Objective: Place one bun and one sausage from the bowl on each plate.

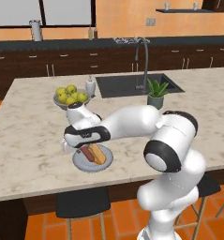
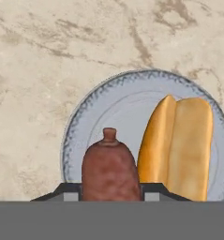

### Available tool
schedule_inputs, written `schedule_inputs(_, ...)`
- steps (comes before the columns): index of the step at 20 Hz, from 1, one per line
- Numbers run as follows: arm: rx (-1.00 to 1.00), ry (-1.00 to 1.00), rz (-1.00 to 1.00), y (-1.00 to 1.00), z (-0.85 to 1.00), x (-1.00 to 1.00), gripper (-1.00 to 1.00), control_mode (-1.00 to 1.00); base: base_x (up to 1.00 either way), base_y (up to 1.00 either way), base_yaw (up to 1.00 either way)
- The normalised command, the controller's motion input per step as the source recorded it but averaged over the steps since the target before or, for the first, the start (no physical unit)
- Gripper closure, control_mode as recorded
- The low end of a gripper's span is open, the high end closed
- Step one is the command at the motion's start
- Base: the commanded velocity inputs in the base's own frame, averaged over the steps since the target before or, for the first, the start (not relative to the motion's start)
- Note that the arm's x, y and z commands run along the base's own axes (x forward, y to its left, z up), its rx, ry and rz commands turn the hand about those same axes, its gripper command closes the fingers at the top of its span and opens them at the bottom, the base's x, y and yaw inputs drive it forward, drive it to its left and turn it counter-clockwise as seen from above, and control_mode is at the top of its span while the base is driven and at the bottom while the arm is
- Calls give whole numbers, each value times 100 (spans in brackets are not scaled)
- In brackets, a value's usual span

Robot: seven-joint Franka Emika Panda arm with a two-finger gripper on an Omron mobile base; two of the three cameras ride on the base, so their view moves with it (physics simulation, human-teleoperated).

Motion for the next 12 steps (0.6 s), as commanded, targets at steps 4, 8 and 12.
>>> schedule_inputs(4,-12,4,-4,5,-33,26,100,-100,0,0,0)
schedule_inputs(8,-4,1,-1,0,-11,15,-100,-100,0,0,0)
schedule_inputs(12,-1,0,0,0,-12,1,-100,-100,0,0,0)
